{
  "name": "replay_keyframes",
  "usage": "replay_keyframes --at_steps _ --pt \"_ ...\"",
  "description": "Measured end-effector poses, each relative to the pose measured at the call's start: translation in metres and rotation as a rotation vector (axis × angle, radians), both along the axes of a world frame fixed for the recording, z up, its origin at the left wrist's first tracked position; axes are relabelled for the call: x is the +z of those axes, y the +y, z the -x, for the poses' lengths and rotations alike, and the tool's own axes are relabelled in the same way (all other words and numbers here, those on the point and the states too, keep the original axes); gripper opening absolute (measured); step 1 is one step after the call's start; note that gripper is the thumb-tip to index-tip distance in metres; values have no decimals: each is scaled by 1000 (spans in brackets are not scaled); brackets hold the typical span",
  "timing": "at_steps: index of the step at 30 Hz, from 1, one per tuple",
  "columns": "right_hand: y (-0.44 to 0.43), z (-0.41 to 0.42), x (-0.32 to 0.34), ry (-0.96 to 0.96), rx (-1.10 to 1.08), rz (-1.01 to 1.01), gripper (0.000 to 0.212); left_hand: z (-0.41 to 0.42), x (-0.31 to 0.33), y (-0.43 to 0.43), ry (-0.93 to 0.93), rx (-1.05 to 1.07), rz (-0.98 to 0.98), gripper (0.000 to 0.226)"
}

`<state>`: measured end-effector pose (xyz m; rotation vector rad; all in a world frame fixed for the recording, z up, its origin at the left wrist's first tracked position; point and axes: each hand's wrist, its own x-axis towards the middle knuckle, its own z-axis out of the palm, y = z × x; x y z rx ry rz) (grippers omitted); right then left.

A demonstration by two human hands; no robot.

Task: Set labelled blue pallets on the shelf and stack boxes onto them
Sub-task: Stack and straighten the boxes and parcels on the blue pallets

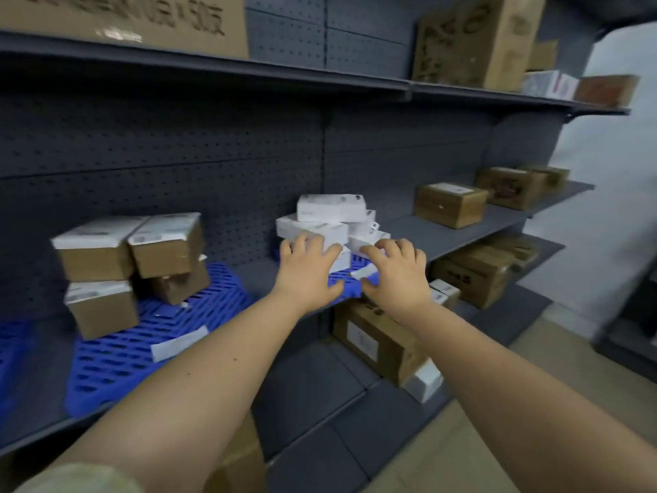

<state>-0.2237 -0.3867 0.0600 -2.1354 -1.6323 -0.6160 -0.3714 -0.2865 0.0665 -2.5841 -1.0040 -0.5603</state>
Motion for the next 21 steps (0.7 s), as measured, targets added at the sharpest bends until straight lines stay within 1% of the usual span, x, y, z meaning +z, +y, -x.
replay_keyframes --at_steps 5,8,11,14,18,21 --pt "-84 -81 -28 22 -164 80 56 -97 -32 -58 1 -108 53 64" --pt "-127 -120 -49 69 -235 96 55 -148 -52 -94 7 -179 99 68" --pt "-154 -149 -67 129 -300 106 52 -189 -69 -122 3 -257 116 64" --pt "-165 -174 -84 189 -361 120 54 -223 -84 -138 22 -299 141 62" --pt "-164 -205 -114 277 -421 112 57 -264 -111 -138 70 -287 164 62" --pt "-154 -233 -141 362 -486 121 57 -297 -145 -125 100 -289 251 65"
